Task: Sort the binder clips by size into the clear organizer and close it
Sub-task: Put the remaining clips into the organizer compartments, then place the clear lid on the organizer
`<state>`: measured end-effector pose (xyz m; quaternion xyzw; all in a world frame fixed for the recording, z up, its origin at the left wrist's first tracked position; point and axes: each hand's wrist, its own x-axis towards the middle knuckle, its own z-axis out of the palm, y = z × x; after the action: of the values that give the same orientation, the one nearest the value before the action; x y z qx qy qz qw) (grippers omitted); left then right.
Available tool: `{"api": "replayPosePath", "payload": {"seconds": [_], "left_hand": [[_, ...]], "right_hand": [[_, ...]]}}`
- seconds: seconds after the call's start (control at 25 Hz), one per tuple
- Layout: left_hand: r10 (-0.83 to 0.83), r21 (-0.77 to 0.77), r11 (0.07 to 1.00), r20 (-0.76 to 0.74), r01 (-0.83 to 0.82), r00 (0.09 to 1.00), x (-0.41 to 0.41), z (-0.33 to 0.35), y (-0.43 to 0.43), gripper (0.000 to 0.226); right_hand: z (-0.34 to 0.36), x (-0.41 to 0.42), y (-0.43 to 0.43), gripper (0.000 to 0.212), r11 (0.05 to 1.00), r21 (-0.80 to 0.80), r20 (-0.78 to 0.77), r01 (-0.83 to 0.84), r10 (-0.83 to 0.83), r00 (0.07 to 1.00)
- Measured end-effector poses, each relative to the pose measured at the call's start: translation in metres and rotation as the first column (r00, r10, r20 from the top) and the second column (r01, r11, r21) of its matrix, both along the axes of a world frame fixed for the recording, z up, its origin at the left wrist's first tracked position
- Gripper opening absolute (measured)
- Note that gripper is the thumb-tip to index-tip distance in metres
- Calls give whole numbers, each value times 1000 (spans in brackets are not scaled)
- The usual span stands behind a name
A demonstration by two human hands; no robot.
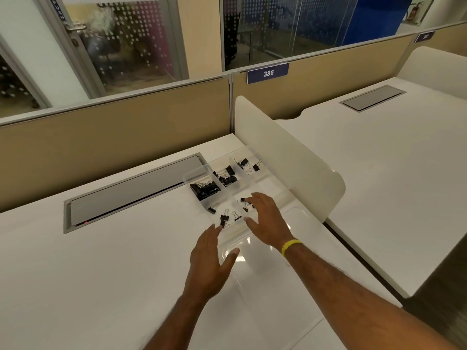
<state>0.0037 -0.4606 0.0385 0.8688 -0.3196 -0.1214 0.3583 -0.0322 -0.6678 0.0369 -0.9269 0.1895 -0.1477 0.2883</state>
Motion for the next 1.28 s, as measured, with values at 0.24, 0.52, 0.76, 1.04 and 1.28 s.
{"api": "replayPosePath", "payload": {"seconds": [0.24, 0.52, 0.76, 1.04, 1.28], "left_hand": [[-90, 310, 948, 41, 73, 995, -25, -12, 34, 110], [-303, 497, 837, 74, 228, 950, -47, -23, 85, 105], [-348, 504, 820, 64, 270, 935, -65, -33, 115, 102], [-371, 467, 830, 55, 304, 927, -87, -45, 130, 112], [-335, 467, 846, 88, 258, 938, -80, -57, 120, 115]], "right_hand": [[-14, -50, 44, 69, 998, -36, -138, -41, 36, 990], [-31, -105, 101, 90, 997, -71, -379, -23, -5, 926], [-44, -156, 148, 92, 994, -111, -472, -17, -38, 881], [-49, -196, 171, 103, 987, -155, -475, -37, -42, 879], [-45, -190, 127, 100, 988, -155, -426, -4, -63, 903]]}}
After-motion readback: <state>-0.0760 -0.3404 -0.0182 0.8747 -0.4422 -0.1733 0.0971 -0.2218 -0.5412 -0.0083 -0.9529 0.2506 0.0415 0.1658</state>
